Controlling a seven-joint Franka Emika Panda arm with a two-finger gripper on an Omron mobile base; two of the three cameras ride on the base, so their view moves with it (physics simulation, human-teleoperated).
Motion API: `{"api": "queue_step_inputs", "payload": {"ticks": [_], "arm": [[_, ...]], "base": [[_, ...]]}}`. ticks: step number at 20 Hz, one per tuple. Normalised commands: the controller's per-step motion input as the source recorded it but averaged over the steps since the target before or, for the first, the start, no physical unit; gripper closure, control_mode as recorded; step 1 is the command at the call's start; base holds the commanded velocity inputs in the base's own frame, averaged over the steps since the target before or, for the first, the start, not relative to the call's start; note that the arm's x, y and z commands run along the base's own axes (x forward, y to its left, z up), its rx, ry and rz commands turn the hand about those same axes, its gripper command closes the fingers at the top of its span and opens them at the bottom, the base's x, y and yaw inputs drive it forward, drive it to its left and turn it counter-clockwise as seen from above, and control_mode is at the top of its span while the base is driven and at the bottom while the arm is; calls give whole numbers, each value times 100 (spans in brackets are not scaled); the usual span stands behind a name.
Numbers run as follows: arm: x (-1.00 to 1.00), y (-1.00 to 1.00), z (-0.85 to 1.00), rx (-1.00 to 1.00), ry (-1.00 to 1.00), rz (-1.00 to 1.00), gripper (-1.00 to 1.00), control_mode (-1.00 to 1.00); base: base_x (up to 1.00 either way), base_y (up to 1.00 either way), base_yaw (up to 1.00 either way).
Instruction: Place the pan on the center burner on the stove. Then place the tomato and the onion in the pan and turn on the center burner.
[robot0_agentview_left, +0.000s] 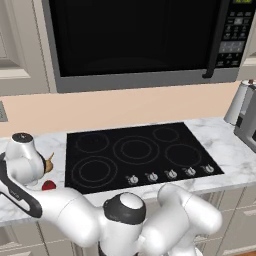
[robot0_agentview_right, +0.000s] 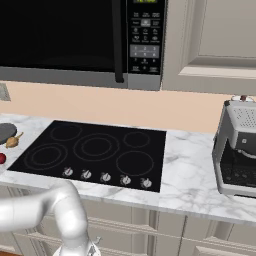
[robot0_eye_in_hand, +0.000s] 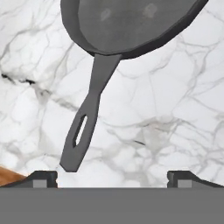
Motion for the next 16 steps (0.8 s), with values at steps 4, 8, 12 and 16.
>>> {"api": "queue_step_inputs", "payload": {"ticks": [4,8,12,16], "arm": [[14,4,-9,0,0,-2,-100,-100],[25,13,-8,0,1,-2,-100,-100],[19,13,-13,0,4,-2,-100,-100],[16,15,-15,0,4,-2,-100,-100]], "base": [[0,0,0],[0,0,0],[0,0,0],[0,0,0]]}}
